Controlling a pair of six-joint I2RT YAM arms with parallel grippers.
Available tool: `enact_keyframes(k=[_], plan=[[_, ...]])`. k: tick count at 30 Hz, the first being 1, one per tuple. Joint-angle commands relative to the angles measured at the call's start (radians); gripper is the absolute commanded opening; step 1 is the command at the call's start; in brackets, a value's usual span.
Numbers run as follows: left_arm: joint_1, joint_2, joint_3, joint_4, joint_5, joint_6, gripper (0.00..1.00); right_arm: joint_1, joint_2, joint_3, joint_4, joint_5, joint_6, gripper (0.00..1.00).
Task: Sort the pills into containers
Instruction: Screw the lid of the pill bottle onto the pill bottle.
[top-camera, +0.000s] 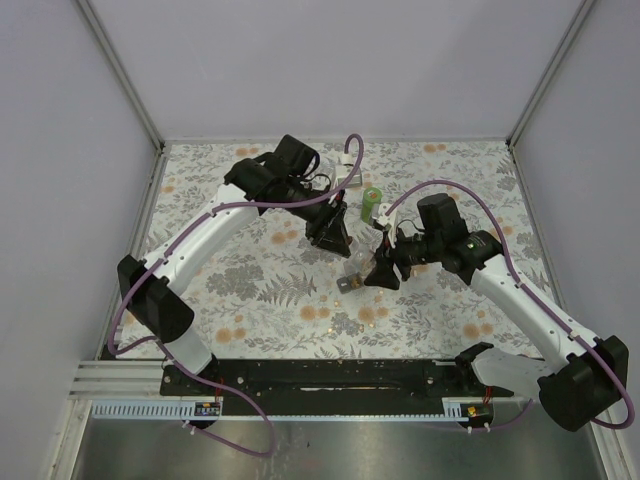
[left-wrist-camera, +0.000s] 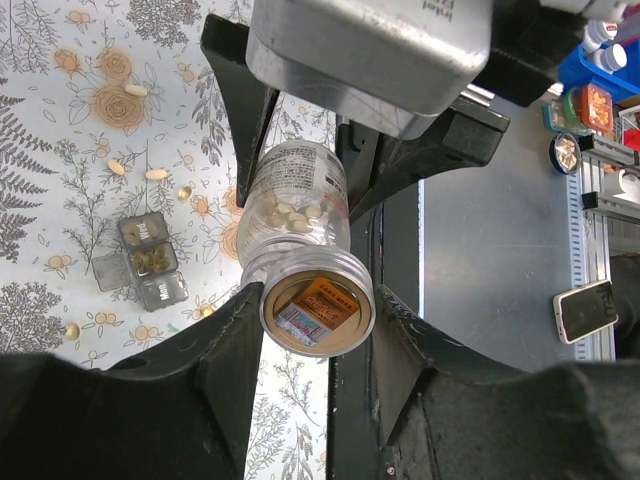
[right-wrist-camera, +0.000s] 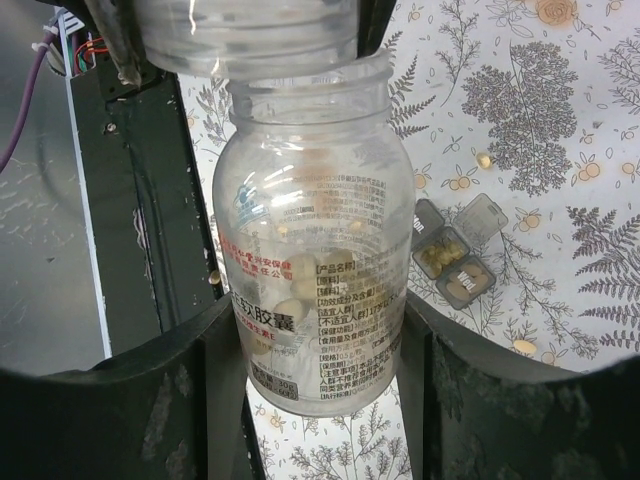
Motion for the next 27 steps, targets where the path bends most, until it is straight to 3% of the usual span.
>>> enact_keyframes(k=[1, 27], plan=[[0.002, -0.001, 0.031, -0.007, 0.036, 0.061, 0.12, 0.005, -0.013, 0.014, 0.015, -0.051, -0.017, 0.0], [0.032, -0.008, -0.026, 0.049, 0.079, 0.055, 0.16, 0.005, -0.005, 0.032, 0.004, -0.073, -0.02, 0.0]])
